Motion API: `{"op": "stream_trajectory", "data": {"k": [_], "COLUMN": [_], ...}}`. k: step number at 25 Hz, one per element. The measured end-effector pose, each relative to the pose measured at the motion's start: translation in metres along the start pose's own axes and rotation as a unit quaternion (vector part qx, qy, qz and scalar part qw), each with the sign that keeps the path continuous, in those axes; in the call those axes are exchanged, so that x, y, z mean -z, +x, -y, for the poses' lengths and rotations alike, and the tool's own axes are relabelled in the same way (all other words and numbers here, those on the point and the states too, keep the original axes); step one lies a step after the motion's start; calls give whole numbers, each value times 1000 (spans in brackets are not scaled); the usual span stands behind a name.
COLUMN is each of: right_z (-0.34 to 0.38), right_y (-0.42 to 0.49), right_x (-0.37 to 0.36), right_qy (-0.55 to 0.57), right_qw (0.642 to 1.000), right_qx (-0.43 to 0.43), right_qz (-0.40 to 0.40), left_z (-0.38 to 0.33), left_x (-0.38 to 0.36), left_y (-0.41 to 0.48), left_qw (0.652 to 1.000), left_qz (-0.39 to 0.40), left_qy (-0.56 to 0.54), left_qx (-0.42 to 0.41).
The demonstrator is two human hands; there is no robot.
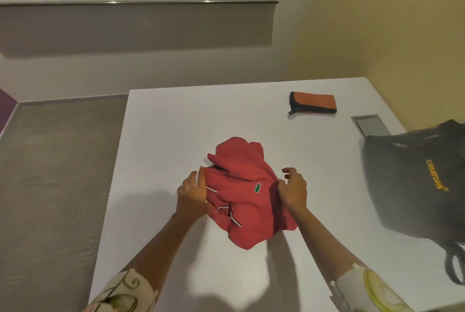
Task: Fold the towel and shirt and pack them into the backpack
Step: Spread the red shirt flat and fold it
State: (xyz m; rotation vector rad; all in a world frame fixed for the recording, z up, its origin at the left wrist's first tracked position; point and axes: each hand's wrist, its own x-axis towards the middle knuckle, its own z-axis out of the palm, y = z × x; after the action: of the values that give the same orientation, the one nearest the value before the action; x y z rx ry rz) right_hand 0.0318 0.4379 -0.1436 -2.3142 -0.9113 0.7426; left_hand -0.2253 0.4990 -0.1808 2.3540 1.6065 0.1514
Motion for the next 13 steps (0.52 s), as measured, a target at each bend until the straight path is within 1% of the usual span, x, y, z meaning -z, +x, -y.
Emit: {"op": "stream_trajectory", "data": {"k": [1, 2, 3, 4, 5, 7, 9, 10, 11, 12, 13], "right_z": [1, 4, 6, 8, 10, 10, 7, 6, 5, 3, 3], "right_y": [-7, -14, -19, -23, -26, -28, -31, -32, -31, -29, -26], "right_x": [-4, -10, -15, -21, -27, -41, -52, -54, -56, -56, -54], "right_qy": [-25, -55, -88, -121, -158, -257, -364, -399, -414, -406, -380], "right_qw": [999, 994, 985, 972, 955, 913, 872, 859, 856, 865, 882], "right_qx": [45, 93, 147, 200, 250, 316, 321, 312, 299, 284, 269], "right_qz": [-14, -20, -22, -18, -9, 20, 59, 71, 77, 76, 70], "left_z": [4, 4, 2, -3, -6, -19, -30, -35, -37, -39, -38], "left_x": [-2, -2, 2, 6, 7, 9, 5, 4, 1, 2, 1], "left_y": [6, 14, 22, 31, 38, 45, 45, 42, 40, 36, 33], "left_qw": [998, 990, 975, 963, 959, 973, 982, 982, 983, 982, 983], "left_qz": [52, 89, 133, 166, 180, 153, 141, 146, 146, 152, 154], "left_qy": [-35, -84, -134, -162, -167, -129, -93, -89, -92, -94, -91], "left_qx": [26, 69, 113, 139, 142, 114, 86, 79, 70, 58, 39]}}
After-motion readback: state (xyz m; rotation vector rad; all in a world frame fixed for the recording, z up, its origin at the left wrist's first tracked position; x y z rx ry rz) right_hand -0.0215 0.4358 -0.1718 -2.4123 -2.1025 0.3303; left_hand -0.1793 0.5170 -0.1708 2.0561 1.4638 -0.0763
